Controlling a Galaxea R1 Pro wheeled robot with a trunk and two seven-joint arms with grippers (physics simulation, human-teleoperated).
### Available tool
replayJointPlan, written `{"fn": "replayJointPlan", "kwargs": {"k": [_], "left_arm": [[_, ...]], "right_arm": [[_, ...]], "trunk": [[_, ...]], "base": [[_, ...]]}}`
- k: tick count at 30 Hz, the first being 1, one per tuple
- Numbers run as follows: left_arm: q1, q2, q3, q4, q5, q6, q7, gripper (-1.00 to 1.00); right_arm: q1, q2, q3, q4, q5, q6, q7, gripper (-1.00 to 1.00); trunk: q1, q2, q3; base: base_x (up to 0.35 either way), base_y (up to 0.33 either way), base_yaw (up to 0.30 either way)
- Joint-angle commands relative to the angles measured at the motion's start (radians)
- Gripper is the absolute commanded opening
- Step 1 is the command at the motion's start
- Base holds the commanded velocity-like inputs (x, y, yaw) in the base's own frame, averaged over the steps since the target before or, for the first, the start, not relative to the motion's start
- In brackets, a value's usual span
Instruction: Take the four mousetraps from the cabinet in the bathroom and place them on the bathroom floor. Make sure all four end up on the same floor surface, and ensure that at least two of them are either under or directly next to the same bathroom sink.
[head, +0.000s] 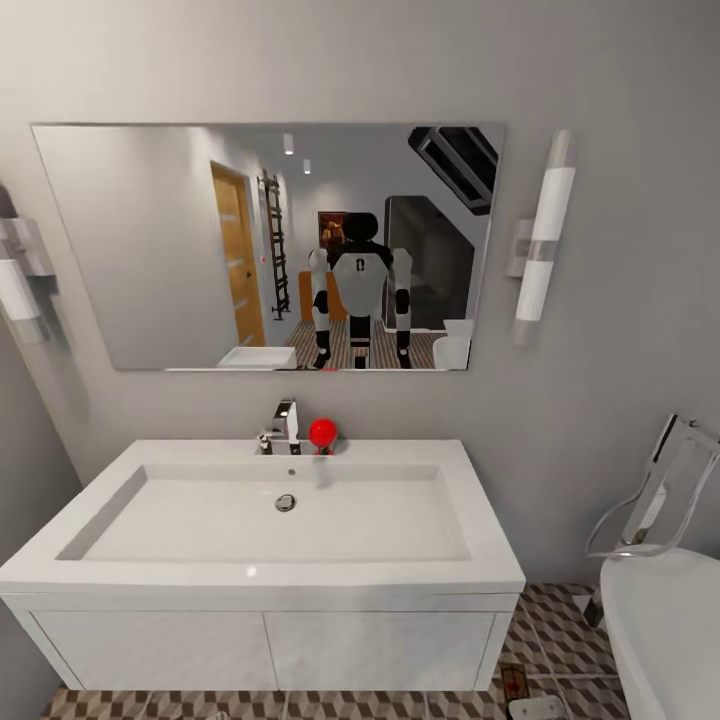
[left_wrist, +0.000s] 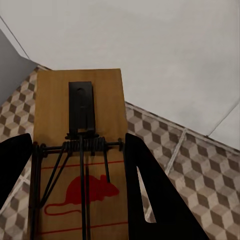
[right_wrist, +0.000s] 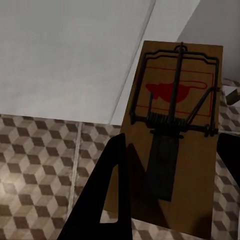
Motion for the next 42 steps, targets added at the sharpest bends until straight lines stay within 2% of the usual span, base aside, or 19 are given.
{"fn": "replayJointPlan", "kwargs": {"k": [1,23,28,36,42], "left_arm": [[-0.001,0.000,-0.009,-0.001,0.001,-0.001,0.009,-1.00],[-0.001,-0.002,-0.009,0.000,0.000,-0.001,0.010,-1.00],[0.000,-0.001,-0.009,0.000,0.000,-0.001,0.009,-1.00],[-0.001,0.000,-0.009,0.000,0.000,-0.001,0.008,-1.00],[-0.001,0.000,-0.009,0.000,0.000,-0.001,0.009,-1.00]], "right_arm": [[-0.002,0.000,0.009,0.004,-0.010,-0.006,0.001,-1.00],[-0.002,0.000,0.009,0.004,-0.010,-0.006,0.000,-1.00],[-0.002,-0.011,0.007,0.005,-0.013,-0.003,0.003,-1.00],[0.001,-0.014,0.008,0.005,-0.013,0.090,0.006,-1.00],[0.002,-0.012,0.009,0.005,-0.013,0.111,0.004,-1.00]], "trunk": [[0.004,-0.009,-0.005],[0.089,-0.163,-0.074],[0.108,-0.198,-0.090],[0.139,-0.254,-0.115],[0.162,-0.296,-0.134]], "base": [[0.000,0.000,0.000],[0.000,0.000,0.000],[0.000,0.000,0.000],[0.000,0.000,0.000],[0.000,0.000,0.000]]}}
